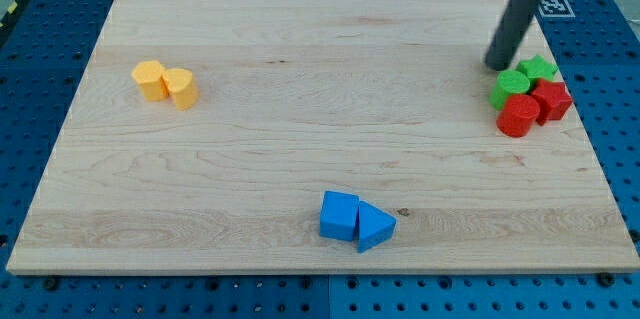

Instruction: Move the blue cube along with blue triangle up a bit

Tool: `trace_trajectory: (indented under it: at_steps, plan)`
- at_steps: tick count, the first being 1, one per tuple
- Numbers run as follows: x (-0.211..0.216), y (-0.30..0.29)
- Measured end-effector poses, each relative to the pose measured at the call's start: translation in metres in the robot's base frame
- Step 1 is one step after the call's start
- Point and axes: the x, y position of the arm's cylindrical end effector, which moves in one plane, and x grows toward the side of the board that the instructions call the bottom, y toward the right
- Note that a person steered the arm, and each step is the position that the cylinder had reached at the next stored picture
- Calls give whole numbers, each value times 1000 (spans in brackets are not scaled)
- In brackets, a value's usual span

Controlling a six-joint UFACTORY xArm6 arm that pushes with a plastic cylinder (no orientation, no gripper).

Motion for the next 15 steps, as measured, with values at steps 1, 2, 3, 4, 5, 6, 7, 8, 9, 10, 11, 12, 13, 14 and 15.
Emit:
trace_trajectory:
  at_steps: [1,2,3,4,5,6,7,8,9,10,11,12,13,14,15]
  plan:
    - [21,-85]
    - [52,-98]
    - [72,-76]
    - [72,-76]
    - [70,-76]
    - [69,-76]
    - [69,-77]
    - [77,-83]
    - [122,-81]
    - [159,-51]
    - [212,-42]
    - [250,-52]
    - [249,-93]
    - [249,-140]
    - [249,-142]
